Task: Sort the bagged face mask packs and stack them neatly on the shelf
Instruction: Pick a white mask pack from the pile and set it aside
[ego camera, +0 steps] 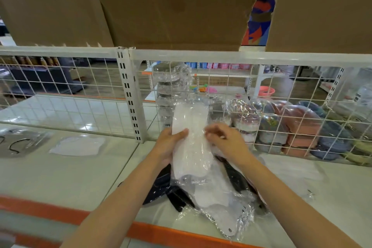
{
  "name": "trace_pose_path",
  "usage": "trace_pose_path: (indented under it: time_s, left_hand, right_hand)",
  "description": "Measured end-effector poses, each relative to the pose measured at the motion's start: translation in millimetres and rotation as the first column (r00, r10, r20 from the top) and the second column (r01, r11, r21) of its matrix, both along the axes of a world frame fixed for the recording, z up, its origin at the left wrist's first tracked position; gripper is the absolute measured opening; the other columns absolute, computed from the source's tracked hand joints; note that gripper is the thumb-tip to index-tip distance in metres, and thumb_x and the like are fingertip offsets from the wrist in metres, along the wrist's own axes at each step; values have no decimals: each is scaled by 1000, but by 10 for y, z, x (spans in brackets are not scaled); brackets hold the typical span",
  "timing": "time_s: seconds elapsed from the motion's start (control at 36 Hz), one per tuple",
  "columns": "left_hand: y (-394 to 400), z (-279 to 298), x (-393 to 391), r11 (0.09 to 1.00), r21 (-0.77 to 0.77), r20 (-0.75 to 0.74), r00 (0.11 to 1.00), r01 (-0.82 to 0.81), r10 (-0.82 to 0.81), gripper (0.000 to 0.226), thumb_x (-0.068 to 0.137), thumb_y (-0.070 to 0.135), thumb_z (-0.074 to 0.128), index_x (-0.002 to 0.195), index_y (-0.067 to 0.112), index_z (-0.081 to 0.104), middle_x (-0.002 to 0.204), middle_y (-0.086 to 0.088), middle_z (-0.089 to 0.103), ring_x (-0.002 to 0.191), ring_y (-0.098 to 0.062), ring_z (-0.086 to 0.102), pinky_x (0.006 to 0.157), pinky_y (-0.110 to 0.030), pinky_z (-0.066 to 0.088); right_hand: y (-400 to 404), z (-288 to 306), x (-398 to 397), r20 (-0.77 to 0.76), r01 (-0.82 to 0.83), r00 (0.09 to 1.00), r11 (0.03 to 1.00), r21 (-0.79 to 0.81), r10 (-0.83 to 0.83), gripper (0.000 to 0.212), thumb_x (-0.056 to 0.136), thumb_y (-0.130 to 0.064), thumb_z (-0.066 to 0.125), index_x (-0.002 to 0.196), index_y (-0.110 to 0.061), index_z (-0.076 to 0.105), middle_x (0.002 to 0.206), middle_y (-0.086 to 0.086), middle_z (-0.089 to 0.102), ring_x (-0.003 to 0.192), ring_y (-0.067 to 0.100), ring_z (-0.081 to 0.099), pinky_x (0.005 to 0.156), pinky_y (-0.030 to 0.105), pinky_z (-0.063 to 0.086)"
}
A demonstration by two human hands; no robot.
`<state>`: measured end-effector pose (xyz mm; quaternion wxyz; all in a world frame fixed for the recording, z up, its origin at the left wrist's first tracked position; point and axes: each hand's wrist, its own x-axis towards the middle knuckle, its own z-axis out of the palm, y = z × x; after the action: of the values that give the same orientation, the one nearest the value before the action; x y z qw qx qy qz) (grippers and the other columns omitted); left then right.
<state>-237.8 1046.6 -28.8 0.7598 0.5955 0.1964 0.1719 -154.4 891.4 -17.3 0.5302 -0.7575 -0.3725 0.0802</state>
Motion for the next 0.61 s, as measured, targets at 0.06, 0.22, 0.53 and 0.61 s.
trace_pose_path:
  time_s: [0.06,0.22,0.53,0.61]
  left_hand:
    - [22,28,1,1000,22,40,999,-18,17,12,87,7,62,98,13,65,96,-8,72,90,-27,68,87,-48,53]
    - [-89,82,31,984,175,131,991,13,-37,18,85,6,63,99,18,63,93,2,71,83,-14,69,71,-29,58]
    - [-308,-72,95,982,33,25,982,-187,186,14,83,8,67,96,11,62,101,-10,69,85,-21,66,75,-35,56]
    - [-233,-17,132,917,-382,201,958,-115,204,33,86,4,60,119,0,56,117,-17,63,104,-31,62,94,-50,48]
  right_hand:
    - [-4,17,108,0,121,993,992,45,-121,30,84,-11,67,109,-16,51,104,0,56,97,17,55,78,15,42]
    - [8,-136,190,-147,33,989,998,50,-25,30,85,-11,67,109,-16,50,98,-1,60,92,16,57,76,17,45]
    - [-33,-397,121,-144,46,987,980,-196,-75,14,87,-24,65,94,-17,54,89,0,57,81,16,53,71,26,42]
    - [-121,-452,147,-462,102,882,995,-9,-94,21,83,-26,70,93,-12,57,91,4,61,83,18,55,77,36,47]
